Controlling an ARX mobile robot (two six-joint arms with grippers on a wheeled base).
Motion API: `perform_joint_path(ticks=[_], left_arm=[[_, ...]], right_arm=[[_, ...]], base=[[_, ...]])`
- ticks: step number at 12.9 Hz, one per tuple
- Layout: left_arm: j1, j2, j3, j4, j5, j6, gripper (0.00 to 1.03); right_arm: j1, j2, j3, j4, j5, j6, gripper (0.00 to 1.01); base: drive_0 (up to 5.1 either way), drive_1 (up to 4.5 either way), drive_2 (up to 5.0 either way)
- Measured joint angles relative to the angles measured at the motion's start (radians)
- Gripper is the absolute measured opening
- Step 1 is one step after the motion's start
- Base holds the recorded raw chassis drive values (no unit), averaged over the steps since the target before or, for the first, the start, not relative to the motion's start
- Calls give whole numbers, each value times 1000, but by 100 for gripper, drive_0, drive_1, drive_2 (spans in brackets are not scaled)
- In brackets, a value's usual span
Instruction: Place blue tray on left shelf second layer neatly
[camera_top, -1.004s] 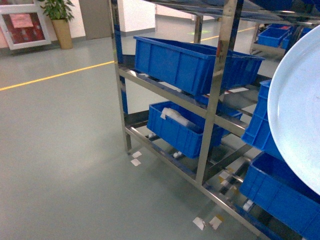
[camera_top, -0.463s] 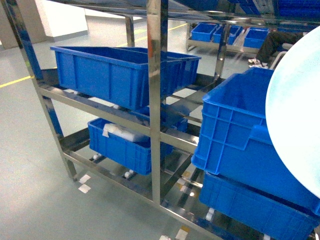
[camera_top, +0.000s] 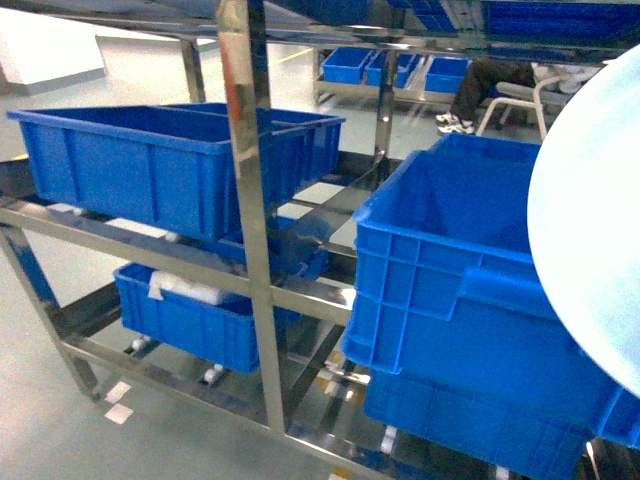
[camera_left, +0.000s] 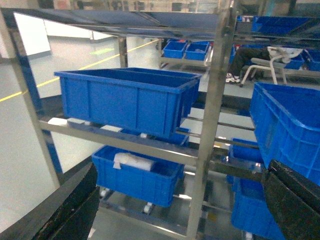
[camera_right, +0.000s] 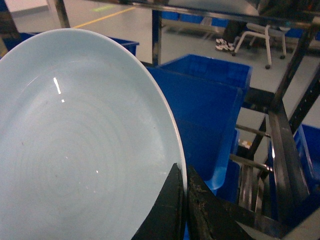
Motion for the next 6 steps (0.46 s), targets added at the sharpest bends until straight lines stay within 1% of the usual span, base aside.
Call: perform_joint_path(ticks=[2,6], left_arm=[[0,0,0,3,2,0,98],[0,0,0,2,2,0,98]], right_arm=[[0,-2,0,6,2,0,2],[0,3,0,1,2,0,2]], base=[[-169,263,-600],[-159,-159,-159]])
